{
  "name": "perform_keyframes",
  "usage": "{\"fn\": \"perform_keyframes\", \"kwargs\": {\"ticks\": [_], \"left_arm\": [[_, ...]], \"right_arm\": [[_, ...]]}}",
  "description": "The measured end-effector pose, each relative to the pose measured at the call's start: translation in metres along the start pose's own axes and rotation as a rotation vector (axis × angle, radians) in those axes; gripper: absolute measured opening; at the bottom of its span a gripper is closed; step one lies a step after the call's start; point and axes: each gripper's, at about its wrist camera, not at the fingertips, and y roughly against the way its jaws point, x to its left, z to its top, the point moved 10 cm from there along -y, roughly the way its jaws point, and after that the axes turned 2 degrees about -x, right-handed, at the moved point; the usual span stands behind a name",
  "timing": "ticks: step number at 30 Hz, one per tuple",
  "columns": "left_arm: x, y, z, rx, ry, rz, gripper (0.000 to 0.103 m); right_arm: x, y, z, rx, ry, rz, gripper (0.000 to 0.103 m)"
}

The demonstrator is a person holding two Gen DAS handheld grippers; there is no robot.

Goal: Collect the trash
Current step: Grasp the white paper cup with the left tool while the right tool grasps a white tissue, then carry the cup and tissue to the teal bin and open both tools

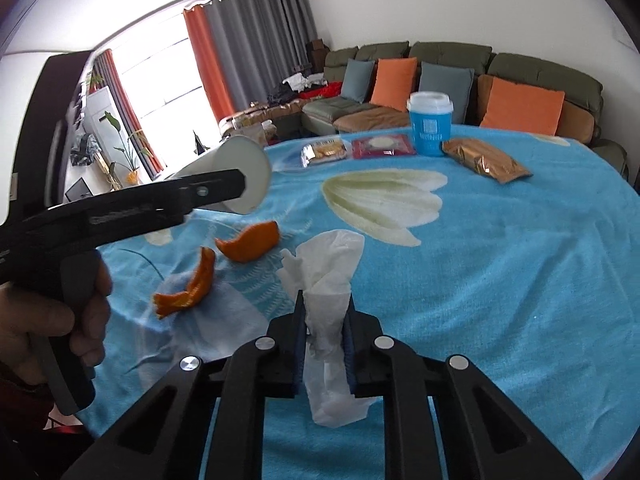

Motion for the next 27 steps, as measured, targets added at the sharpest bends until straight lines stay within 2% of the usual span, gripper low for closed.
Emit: {"fn": "perform_keyframes", "kwargs": {"ticks": [8, 27], "left_arm": [[0.025, 0.072, -0.008, -0.080, 0.032, 0.018, 0.077], [0.132, 0.233, -0.074, -0.222, 0.191, 0.205, 0.077]], "right_arm": [[0.022, 0.025, 0.010, -0.054, 0.016, 0.028, 0.014], [0.130, 0.054, 0.027, -0.116, 0.182, 0.197, 0.014]]}}
